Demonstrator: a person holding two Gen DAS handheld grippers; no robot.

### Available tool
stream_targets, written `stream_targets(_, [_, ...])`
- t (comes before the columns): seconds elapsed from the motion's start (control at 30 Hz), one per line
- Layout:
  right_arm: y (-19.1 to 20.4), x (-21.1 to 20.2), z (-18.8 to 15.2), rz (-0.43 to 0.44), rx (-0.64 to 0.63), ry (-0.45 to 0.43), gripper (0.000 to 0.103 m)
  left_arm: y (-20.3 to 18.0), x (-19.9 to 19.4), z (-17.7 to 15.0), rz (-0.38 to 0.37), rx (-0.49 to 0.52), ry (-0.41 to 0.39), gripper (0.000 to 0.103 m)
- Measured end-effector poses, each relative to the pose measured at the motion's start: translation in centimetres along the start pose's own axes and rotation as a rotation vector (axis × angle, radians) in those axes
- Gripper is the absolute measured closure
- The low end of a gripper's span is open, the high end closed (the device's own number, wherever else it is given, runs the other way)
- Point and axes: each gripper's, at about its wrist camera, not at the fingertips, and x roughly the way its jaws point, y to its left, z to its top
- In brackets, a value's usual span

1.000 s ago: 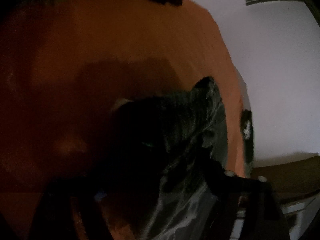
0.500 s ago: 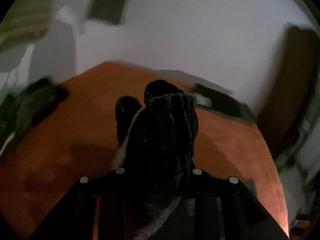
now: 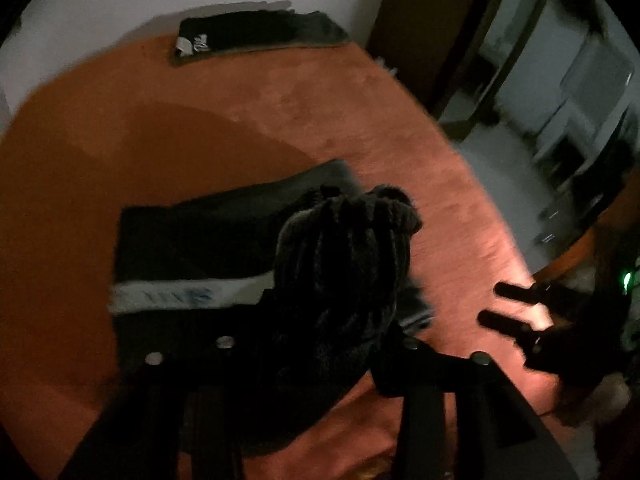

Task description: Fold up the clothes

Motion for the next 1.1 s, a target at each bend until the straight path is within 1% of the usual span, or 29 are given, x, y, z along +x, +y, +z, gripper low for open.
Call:
stream_targets(0.07, [0.0,2.2,0.6,0.033,0.034,0.013,0.047,-0.9,0.6,0.2,-0.014,0.033,0.041,0.057])
stream_targets(0.13, [0.6,3.8,1.1,0.047,0.047,0.018,0.047,-2.1,1.1,1.9,0.016,0.014,0.074,0.057])
stream_targets(0.17, [1.0,4.3,1.2,0.053,0.050,0.017,0.047,-2.9,0.7,2.8,0.028,0.011,0.083,0.057])
stream_targets(0.23, [1.8,4.2,1.0,0.072,0.053,-0.001,0.047,-3.1,-2.4,1.5,0.058,0.006,0.039,0.057])
stream_targets(0.27, [2.0,4.0,0.7,0.074,0.051,-0.013,0.047,-3.2,-3.8,0.9,0.075,0.003,0.001,0.057])
stream_targets(0.33, [2.0,3.4,0.3,0.063,0.047,-0.039,0.047,-3.6,-5.9,0.3,0.117,-0.010,-0.176,0.057])
stream_targets(0.37, [1.6,3.1,0.0,0.057,0.054,-0.047,0.047,-4.0,-6.5,-0.1,0.140,0.001,-0.241,0.053])
stream_targets(0.4, [1.3,2.8,-0.2,0.051,0.061,-0.055,0.047,-4.8,-5.6,-0.6,0.172,0.061,-0.231,0.039])
stream_targets(0.43, [0.6,2.6,-0.5,0.049,0.078,-0.058,0.047,-5.6,-4.5,-1.0,0.199,0.125,-0.201,0.031])
stream_targets(0.47, [-0.2,2.6,-0.8,0.049,0.103,-0.053,0.047,-6.5,-2.9,-1.3,0.207,0.198,-0.109,0.031])
stream_targets(0.5, [-1.0,2.7,-1.1,0.047,0.126,-0.045,0.047,-7.0,-1.7,-1.9,0.189,0.248,-0.034,0.031])
stream_targets(0.57, [-2.6,2.9,-1.7,0.044,0.172,-0.030,0.047,-7.2,-1.5,-3.2,0.111,0.272,0.022,0.031])
stream_targets(0.63, [-3.9,3.0,-2.2,0.045,0.203,-0.024,0.047,-7.4,-2.8,-3.9,-0.032,0.298,0.054,0.031])
stream_targets(0.67, [-4.3,3.0,-2.4,0.049,0.213,-0.022,0.047,-7.6,-3.3,-4.0,-0.131,0.323,0.089,0.031])
stream_targets(0.7, [-4.5,3.0,-2.5,0.055,0.222,-0.020,0.047,-7.8,-3.4,-4.0,-0.188,0.331,0.130,0.028])
stream_targets(0.77, [-5.0,3.1,-2.6,0.066,0.240,-0.015,0.047,-7.8,-3.1,-3.6,-0.205,0.293,0.231,0.028])
stream_targets(0.8, [-5.1,3.2,-2.5,0.088,0.252,-0.016,0.047,-7.2,-3.5,-2.9,-0.219,0.251,0.221,0.028])
stream_targets(0.83, [-5.1,3.2,-2.3,0.125,0.266,-0.019,0.047,-6.4,-4.2,-2.4,-0.244,0.223,0.182,0.028])
stream_targets(0.87, [-5.1,3.3,-2.0,0.162,0.280,-0.023,0.047,-5.6,-4.6,-1.7,-0.247,0.206,0.144,0.028])
stream_targets(0.9, [-5.0,3.4,-1.8,0.199,0.294,-0.027,0.047,-4.5,-5.0,-0.8,-0.236,0.183,0.107,0.028])
stream_targets(0.97, [-4.5,4.3,-0.6,0.265,0.294,-0.012,0.047,-0.8,-6.0,0.6,-0.195,0.102,0.038,0.027])
stream_targets(1.0, [-4.1,4.9,0.1,0.296,0.289,-0.002,0.045,1.1,-6.0,1.1,-0.168,0.058,0.022,0.027])
stream_targets(1.03, [-3.7,5.4,0.8,0.328,0.284,0.009,0.040,3.2,-5.7,1.3,-0.131,0.013,0.019,0.026])
stream_targets(1.1, [-3.0,6.8,2.3,0.377,0.277,0.033,0.034,7.6,-4.3,1.2,-0.053,-0.075,0.048,0.026])
